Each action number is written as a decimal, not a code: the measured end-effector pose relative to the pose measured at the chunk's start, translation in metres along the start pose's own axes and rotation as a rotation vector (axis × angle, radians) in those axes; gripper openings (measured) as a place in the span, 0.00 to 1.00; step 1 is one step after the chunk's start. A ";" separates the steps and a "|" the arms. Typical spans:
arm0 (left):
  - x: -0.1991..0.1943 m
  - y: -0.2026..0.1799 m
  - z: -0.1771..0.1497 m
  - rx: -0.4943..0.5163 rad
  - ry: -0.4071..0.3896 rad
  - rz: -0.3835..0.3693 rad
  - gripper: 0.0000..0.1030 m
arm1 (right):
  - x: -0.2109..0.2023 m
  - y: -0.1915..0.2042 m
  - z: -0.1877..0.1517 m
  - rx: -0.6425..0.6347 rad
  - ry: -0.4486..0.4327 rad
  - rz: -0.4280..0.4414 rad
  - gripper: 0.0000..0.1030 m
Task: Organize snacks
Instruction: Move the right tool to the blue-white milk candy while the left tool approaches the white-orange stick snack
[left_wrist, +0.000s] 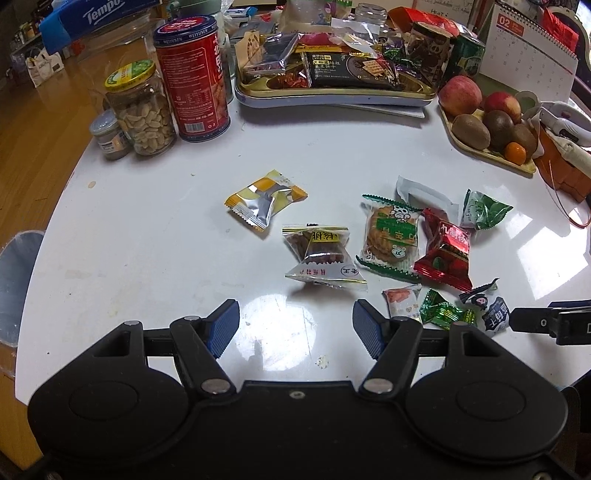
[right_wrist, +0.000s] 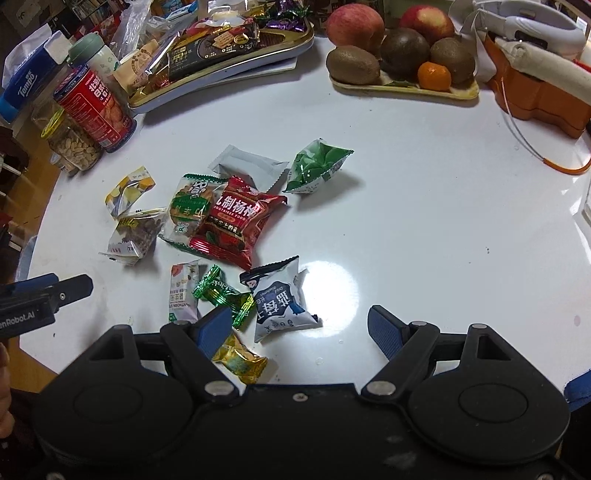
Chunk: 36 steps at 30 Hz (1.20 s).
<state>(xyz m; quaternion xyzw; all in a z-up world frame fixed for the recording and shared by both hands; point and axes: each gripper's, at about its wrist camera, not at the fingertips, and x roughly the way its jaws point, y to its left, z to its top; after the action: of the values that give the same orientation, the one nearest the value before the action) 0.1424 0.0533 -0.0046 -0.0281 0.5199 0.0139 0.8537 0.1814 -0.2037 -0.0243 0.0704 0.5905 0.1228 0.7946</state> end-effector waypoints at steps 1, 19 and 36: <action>0.003 0.000 0.001 0.001 0.005 -0.003 0.67 | 0.002 0.000 0.002 0.005 0.010 0.017 0.82; 0.032 0.004 0.016 -0.036 0.084 -0.028 0.67 | 0.023 0.011 0.018 -0.155 -0.001 0.028 0.76; 0.035 0.011 0.017 -0.093 0.097 -0.037 0.67 | 0.047 0.018 0.019 -0.148 0.089 0.036 0.62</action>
<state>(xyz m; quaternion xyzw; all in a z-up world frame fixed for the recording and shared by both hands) 0.1734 0.0648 -0.0283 -0.0778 0.5590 0.0209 0.8252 0.2108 -0.1729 -0.0577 0.0165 0.6131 0.1834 0.7683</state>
